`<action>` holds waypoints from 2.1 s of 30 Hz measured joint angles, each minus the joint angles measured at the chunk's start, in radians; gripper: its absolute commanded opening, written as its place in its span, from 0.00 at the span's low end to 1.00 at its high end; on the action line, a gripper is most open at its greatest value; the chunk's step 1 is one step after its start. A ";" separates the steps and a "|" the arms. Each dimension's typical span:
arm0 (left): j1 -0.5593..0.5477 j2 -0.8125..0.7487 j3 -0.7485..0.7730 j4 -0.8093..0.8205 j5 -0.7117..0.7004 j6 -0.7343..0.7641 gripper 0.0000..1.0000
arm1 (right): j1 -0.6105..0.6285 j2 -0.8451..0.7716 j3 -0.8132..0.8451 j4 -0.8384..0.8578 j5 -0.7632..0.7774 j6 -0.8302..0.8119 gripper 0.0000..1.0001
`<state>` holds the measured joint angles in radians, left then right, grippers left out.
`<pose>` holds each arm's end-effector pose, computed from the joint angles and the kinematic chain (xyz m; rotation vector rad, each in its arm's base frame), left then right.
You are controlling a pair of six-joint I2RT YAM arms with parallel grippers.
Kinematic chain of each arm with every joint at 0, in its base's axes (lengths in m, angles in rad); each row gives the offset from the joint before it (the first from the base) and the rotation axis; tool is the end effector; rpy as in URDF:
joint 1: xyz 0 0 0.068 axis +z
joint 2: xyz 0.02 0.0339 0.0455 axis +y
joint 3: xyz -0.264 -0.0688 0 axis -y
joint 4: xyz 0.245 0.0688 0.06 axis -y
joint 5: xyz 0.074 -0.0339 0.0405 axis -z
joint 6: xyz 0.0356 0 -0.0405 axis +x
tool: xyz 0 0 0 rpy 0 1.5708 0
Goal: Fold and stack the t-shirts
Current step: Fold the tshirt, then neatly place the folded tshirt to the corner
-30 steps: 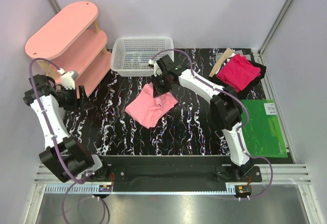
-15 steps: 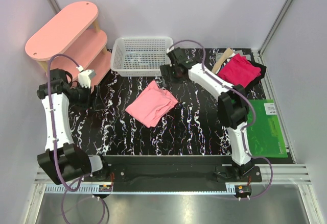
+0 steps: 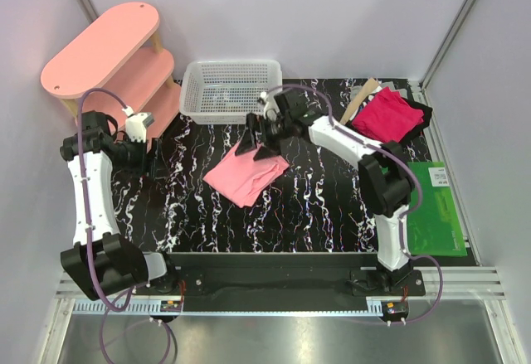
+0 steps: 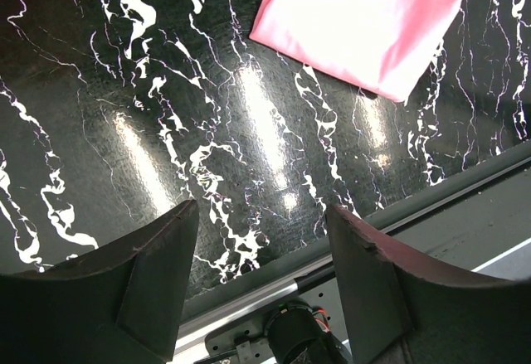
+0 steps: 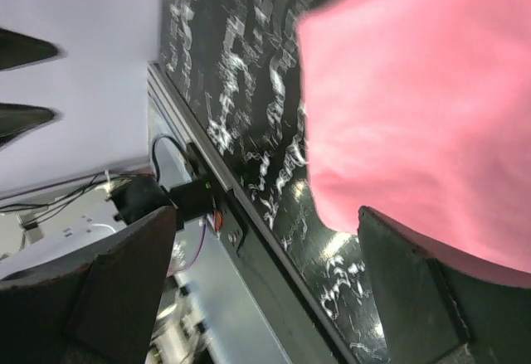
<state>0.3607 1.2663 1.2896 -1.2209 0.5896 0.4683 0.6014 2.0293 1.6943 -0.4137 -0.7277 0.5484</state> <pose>0.2148 0.0599 0.3346 0.2802 2.5129 -0.5097 0.3672 0.2807 0.2579 -0.4773 2.4689 1.3807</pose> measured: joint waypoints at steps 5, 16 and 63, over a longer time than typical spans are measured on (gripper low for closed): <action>-0.002 0.000 0.000 0.004 -0.004 -0.007 0.68 | 0.000 0.103 -0.126 0.022 -0.068 0.058 0.98; -0.175 0.003 0.045 0.005 -0.048 -0.057 0.68 | -0.019 0.156 -0.239 0.093 -0.158 0.101 1.00; -0.845 0.647 0.111 0.315 -0.395 -0.258 0.64 | -0.278 0.320 0.032 -0.033 -0.172 -0.027 1.00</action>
<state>-0.4847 1.9137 1.4010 -0.9062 0.1944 0.2104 0.3233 2.3493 1.7260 -0.4465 -0.8997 0.5213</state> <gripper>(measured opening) 0.646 0.993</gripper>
